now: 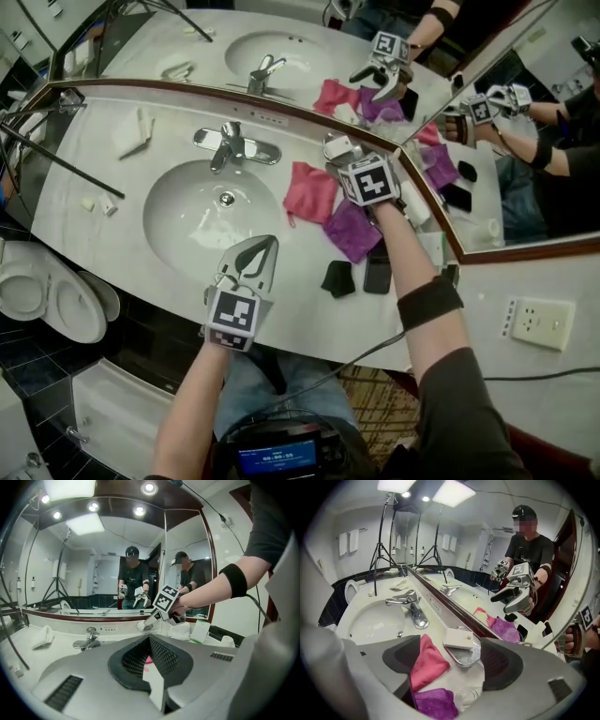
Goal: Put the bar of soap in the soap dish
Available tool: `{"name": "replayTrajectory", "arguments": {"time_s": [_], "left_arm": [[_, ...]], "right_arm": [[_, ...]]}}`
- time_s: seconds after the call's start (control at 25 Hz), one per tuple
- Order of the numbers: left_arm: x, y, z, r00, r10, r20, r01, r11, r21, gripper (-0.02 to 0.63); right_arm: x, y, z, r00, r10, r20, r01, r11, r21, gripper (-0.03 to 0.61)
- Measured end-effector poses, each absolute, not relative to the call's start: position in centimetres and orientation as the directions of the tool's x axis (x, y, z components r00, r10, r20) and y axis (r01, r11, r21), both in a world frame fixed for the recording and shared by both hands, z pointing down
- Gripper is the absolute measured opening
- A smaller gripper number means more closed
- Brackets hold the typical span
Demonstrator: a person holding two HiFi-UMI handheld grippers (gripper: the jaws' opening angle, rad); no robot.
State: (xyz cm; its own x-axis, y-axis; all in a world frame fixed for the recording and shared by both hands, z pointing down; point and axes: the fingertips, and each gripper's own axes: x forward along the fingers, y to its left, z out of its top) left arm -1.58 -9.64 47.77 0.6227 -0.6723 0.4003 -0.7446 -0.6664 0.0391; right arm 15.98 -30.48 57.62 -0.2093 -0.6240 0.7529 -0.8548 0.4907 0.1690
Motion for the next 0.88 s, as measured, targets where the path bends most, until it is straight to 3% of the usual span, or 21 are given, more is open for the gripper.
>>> {"name": "replayTrajectory", "arguments": {"time_s": [0.28,0.56,0.76,0.88], "left_arm": [[-3.0,-11.1,49.1,0.623,-0.669,0.405,-0.741,-0.671,0.03,0.003],[-4.6,-11.7,49.1,0.594,-0.694,0.408,-0.775,-0.629,0.057,0.003],[-5.3,-11.8,49.7,0.589,-0.692,0.417,-0.773,-0.633,0.041,0.003],[-5.5,-11.8,49.9,0.585,-0.694,0.419,-0.775,-0.63,0.04,0.003]], "right_arm": [[16.7,-33.2,61.7,-0.215,-0.521,0.826,-0.868,0.49,0.083,0.431],[16.9,-34.7,63.2,-0.182,-0.517,0.836,-0.887,0.453,0.087,0.432],[16.7,-35.2,63.9,-0.159,-0.49,0.857,-0.885,0.456,0.097,0.331],[16.6,-35.2,63.8,-0.16,-0.483,0.861,-0.874,0.474,0.104,0.324]]}}
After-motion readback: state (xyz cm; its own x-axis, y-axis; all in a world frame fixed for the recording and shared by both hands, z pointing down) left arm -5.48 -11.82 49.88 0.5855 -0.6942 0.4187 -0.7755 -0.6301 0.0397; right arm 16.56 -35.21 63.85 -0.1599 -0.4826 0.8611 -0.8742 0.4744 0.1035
